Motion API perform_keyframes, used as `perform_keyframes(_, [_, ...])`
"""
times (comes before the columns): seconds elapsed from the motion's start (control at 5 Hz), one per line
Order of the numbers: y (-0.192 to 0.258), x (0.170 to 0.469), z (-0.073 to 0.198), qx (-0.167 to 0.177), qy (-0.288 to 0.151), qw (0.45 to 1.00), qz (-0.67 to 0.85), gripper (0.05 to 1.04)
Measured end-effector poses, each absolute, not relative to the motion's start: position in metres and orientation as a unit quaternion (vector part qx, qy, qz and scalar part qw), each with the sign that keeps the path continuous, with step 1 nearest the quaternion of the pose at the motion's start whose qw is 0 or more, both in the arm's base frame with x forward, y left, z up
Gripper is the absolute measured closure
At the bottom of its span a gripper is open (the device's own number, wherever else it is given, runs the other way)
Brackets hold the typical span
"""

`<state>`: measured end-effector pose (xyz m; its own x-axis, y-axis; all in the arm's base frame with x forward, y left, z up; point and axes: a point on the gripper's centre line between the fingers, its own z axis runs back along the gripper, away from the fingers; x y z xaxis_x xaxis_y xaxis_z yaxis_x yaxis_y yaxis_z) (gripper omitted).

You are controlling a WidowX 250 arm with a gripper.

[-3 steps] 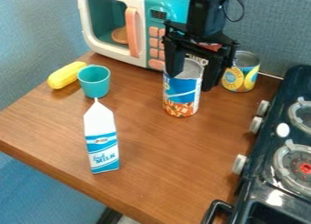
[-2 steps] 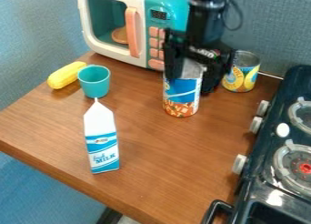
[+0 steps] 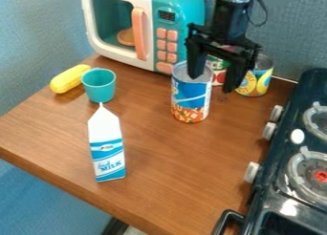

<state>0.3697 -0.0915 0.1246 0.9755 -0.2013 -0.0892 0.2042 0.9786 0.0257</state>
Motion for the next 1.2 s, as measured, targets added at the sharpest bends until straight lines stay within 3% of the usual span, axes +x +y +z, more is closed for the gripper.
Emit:
perform_keyframes(0.8, [-0.117, 0.412, 0.107, -0.012, 0.05, 0.995, -0.088, 0.082])
perform_keyframes(1.2, [-0.129, 0.414, 0.085, 0.003, 0.074, 0.994, -0.077, 0.082])
